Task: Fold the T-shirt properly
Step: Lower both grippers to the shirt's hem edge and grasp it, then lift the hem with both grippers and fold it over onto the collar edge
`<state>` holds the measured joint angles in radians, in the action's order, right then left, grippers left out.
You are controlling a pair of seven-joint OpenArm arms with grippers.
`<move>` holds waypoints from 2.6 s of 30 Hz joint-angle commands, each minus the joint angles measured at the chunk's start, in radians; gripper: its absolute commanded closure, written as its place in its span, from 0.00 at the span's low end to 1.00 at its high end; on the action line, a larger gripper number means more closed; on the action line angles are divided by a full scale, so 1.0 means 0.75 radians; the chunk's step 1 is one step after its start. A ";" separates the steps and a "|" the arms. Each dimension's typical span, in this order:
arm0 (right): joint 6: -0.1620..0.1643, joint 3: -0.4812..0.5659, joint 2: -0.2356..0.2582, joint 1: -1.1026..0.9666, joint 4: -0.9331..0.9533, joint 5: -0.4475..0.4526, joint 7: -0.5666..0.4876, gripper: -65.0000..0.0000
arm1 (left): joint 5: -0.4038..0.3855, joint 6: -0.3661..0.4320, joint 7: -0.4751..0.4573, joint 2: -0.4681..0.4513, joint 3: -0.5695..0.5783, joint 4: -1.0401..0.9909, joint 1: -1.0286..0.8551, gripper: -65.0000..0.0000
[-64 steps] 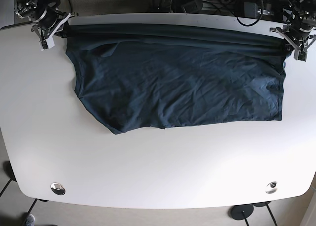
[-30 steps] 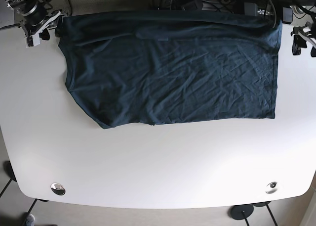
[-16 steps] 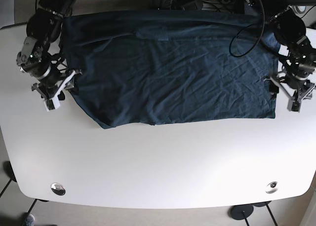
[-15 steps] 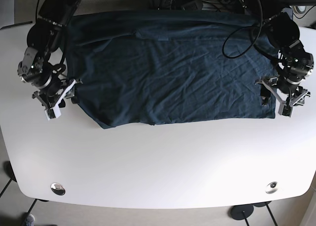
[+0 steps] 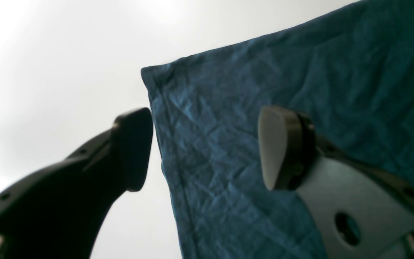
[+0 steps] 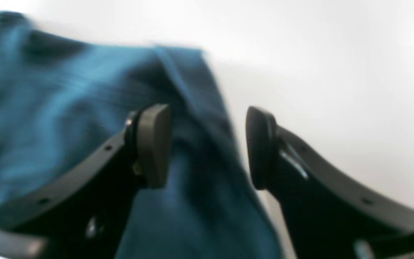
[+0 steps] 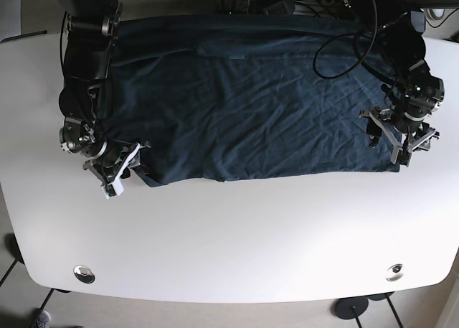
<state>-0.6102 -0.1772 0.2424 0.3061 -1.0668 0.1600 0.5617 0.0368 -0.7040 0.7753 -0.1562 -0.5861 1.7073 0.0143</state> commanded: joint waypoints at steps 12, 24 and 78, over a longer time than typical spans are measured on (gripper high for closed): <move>-0.008 0.020 0.034 0.037 0.165 0.033 -0.239 0.97 | -0.007 0.008 -0.039 -0.069 -0.021 -0.232 0.162 0.34; -0.008 0.016 0.001 0.029 0.159 0.035 -0.234 0.97 | -0.013 0.191 -0.495 -0.331 0.087 -1.261 0.555 0.23; -0.039 -0.565 -0.026 -0.820 -1.068 0.420 0.432 0.98 | -0.650 0.009 0.203 -0.286 -0.089 0.116 -0.270 0.99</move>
<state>-0.6426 -0.5949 0.2081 -0.3244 -1.8458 0.4679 0.9028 -0.4446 -0.7010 0.9466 -0.3454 -0.6514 1.7721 -0.2066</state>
